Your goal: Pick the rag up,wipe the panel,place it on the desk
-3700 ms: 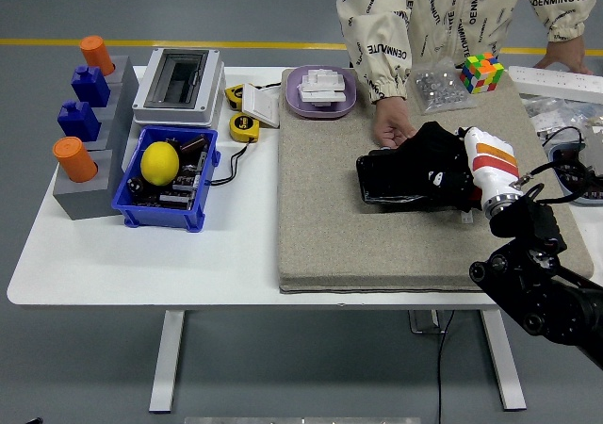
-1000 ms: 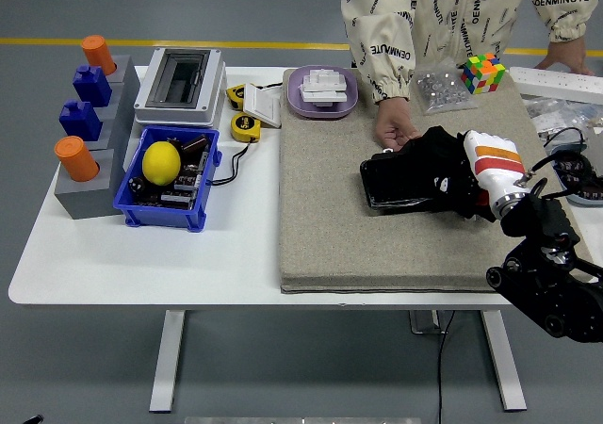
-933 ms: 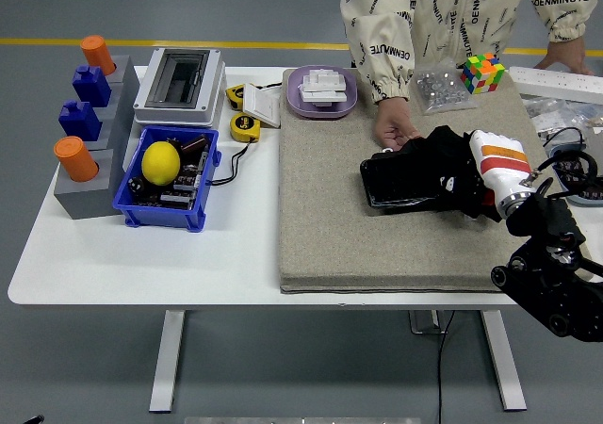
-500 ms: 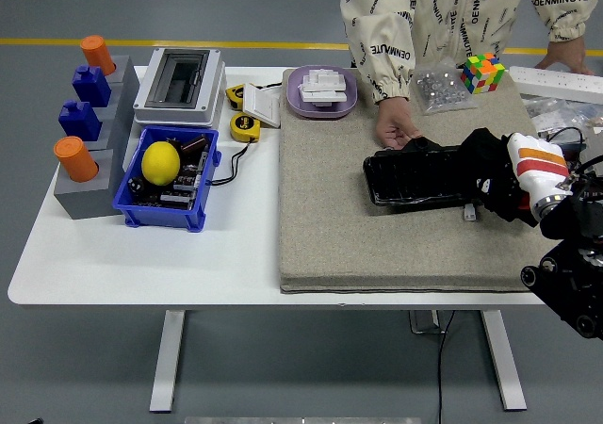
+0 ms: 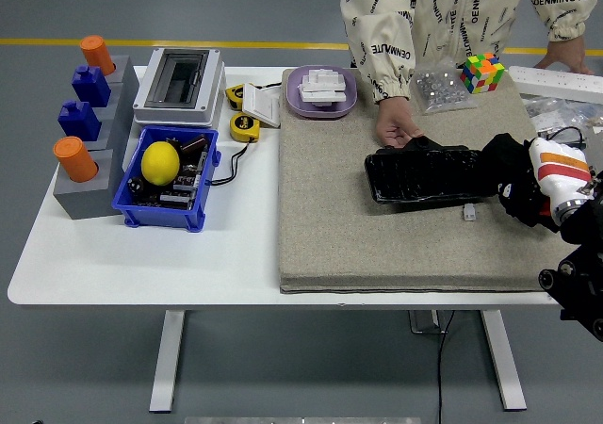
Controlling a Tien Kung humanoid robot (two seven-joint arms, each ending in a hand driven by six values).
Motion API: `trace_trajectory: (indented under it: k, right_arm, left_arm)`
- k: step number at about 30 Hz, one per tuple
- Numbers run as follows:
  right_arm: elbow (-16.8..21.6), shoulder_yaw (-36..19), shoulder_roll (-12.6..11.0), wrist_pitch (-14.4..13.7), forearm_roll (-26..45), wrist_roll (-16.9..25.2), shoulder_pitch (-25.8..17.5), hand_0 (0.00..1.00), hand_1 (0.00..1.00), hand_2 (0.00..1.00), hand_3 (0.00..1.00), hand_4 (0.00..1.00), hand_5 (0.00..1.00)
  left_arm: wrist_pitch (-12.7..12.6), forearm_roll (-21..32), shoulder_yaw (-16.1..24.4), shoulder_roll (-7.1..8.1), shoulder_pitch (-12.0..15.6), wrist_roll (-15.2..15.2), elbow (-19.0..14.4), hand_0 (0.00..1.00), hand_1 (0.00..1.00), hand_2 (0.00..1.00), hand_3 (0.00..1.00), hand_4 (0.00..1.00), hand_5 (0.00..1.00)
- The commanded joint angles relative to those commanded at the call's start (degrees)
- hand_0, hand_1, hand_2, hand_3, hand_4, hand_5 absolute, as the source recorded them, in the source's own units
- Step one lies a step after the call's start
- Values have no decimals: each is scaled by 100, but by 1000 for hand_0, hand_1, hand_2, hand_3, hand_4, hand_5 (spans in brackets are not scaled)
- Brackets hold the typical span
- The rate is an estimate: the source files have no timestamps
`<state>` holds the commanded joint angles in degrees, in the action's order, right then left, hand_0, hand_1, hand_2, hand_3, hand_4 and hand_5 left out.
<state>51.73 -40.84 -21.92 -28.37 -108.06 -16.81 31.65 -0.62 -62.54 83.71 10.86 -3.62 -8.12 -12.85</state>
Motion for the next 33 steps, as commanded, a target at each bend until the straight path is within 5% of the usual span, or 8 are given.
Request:
trace_trajectory:
  k: [13, 33]
  right_arm:
    - [3, -88, -15, -2, -13, -3, 16, 299, 428, 453, 485, 907, 121]
    - [-10, 4, 304, -35, 14, 15, 124, 299, 429, 453, 486, 908, 124]
  left_arm:
    - [-1, -6, 25, -10, -1, -1, 2, 610, 641, 653, 562, 627, 438]
    - [-3, -7, 28, -1, -14, -5, 3, 610, 640, 655, 562, 627, 438]
